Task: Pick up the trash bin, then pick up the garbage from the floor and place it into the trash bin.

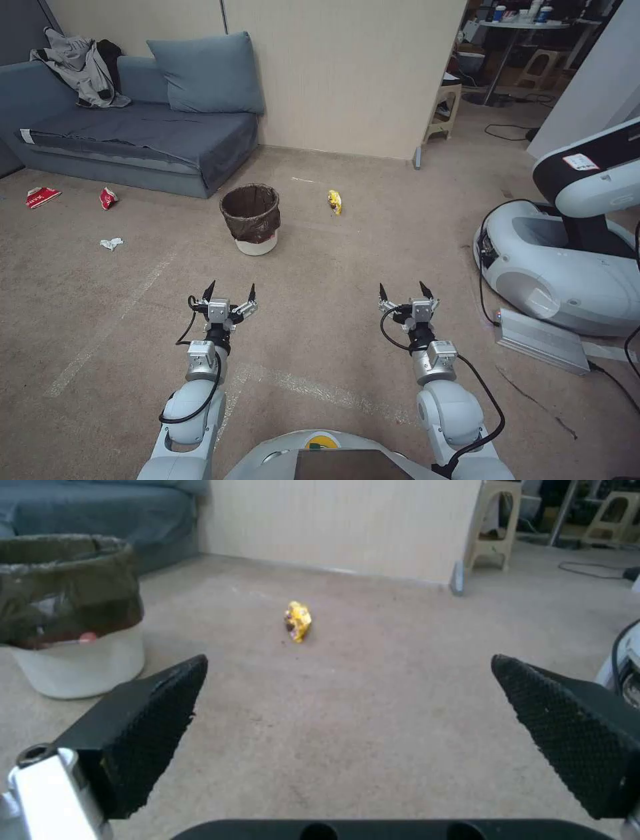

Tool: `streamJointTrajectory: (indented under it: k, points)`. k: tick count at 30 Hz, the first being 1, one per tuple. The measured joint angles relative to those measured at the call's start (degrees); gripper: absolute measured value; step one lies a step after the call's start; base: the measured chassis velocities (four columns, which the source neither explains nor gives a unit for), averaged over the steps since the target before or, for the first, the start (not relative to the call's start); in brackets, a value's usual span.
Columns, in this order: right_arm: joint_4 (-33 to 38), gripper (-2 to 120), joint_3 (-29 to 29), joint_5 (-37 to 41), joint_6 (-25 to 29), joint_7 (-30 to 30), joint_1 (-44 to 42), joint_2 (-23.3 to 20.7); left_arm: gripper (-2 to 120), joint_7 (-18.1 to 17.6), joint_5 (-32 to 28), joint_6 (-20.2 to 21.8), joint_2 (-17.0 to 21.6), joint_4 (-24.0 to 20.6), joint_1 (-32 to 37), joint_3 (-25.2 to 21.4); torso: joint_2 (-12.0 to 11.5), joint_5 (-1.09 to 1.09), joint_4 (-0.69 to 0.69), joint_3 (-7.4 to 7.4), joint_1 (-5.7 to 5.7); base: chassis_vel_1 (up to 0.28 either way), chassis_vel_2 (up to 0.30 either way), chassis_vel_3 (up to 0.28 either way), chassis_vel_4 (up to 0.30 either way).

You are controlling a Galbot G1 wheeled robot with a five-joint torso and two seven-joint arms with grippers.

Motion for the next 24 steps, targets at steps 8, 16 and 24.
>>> streamJointTrajectory:
  k: [8,16,24]
  points:
    - [0.0,100,0.0,0.0,0.0,0.0,0.0,0.0,100,0.0,0.0,0.0,0.0,0.0,0.0,0.0,0.0,0.0,0.0,0.0,0.0,0.0,0.0,0.0,0.0]
    - [0.0,100,0.0,0.0,0.0,0.0,0.0,0.0,100,0.0,0.0,0.0,0.0,0.0,0.0,0.0,0.0,0.0,0.0,0.0,0.0,0.0,0.0,0.0,0.0]
    - [0.0,100,0.0,0.0,0.0,0.0,0.0,0.0,100,0.0,0.0,0.0,0.0,0.0,0.0,0.0,0.0,0.0,0.0,0.0,0.0,0.0,0.0,0.0,0.0]
